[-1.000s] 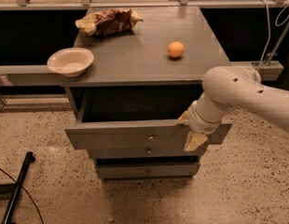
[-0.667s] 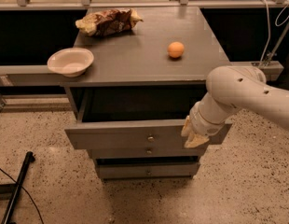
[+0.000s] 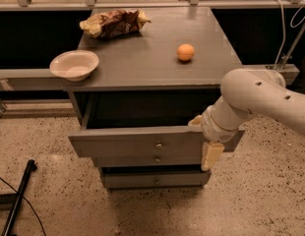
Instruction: Open top drawer
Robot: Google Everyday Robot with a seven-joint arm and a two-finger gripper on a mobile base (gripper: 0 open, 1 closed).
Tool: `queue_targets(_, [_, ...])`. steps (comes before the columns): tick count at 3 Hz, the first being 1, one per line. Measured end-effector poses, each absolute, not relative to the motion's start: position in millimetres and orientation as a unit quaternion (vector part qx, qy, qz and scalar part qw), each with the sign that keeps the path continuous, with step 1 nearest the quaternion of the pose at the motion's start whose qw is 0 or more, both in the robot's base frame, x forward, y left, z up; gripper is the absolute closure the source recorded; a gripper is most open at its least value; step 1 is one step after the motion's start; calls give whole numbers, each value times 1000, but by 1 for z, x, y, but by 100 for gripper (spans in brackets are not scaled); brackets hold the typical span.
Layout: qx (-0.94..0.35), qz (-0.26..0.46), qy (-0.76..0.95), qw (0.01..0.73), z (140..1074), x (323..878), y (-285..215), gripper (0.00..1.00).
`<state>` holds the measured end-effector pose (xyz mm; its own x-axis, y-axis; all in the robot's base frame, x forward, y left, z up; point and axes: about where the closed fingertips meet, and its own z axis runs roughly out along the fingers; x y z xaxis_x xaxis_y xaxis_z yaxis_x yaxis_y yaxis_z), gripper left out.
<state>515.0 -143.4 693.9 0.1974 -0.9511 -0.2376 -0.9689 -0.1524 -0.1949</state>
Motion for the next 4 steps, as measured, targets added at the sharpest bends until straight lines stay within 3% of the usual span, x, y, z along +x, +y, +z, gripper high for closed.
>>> queue_targets(1, [-759,29,633,153,694,515,-143,0])
queue_targets(3, [-766,48,629,125,677,554,-137,3])
queue_targets(4, [-766,61,628,119,662,571,-135,13])
